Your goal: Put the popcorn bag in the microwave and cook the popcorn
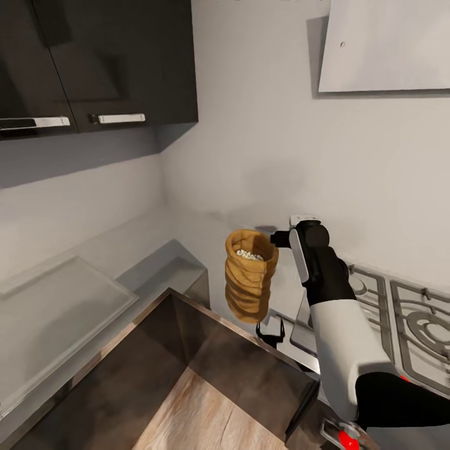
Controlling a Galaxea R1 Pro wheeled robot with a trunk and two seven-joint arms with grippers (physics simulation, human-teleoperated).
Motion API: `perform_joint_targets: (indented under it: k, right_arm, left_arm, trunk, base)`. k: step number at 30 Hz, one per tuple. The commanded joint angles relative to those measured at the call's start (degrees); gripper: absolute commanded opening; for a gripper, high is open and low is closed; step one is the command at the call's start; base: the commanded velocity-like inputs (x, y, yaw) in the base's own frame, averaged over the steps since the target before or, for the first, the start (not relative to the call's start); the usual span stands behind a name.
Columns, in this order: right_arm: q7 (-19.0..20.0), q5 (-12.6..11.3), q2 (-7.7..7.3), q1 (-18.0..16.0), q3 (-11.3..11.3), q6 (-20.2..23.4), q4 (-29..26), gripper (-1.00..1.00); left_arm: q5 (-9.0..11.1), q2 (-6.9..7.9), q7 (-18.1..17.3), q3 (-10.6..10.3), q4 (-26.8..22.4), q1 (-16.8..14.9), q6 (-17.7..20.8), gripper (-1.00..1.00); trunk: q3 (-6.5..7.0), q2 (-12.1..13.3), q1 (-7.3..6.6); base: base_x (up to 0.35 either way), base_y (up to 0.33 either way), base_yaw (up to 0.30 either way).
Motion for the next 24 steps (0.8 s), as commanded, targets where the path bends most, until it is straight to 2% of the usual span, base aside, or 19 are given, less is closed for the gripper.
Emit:
perform_joint_targets:
  k: [1, 19, 22, 24]
  right_arm:
    - [0.0, 0.1, 0.05, 0.0, -0.1, 0.2, 0.0, 1.00]
    - [0.1, -0.1, 0.05, 0.0, -0.1, 0.2, 0.0, 1.00]
    - [-0.1, -0.2, 0.07, 0.0, 0.0, 0.2, 0.3, 1.00]
    - [-0.1, -0.2, 0.12, 0.0, 0.0, 0.2, 2.6, 1.00]
  left_arm:
    - [0.2, -0.01, 0.0, 0.1, 0.0, 0.0, -0.1, 1.00]
    - [0.3, -0.01, 0.0, 0.1, 0.0, 0.0, -0.1, 1.00]
    - [0.2, -0.01, 0.0, 0.1, 0.0, 0.0, -0.2, 1.00]
    - [0.2, 0.02, 0.0, 0.1, -0.1, 0.0, -0.2, 1.00]
  trunk:
    - [0.11, 0.4, -0.21]
    - [3.34, 7.6, -4.16]
    - [3.34, 7.6, -4.16]
    - [3.34, 7.6, -4.16]
  base:
    - [0.000, 0.000, 0.000]
    - [0.000, 0.000, 0.000]
    - [0.000, 0.000, 0.000]
    - [0.000, 0.000, 0.000]
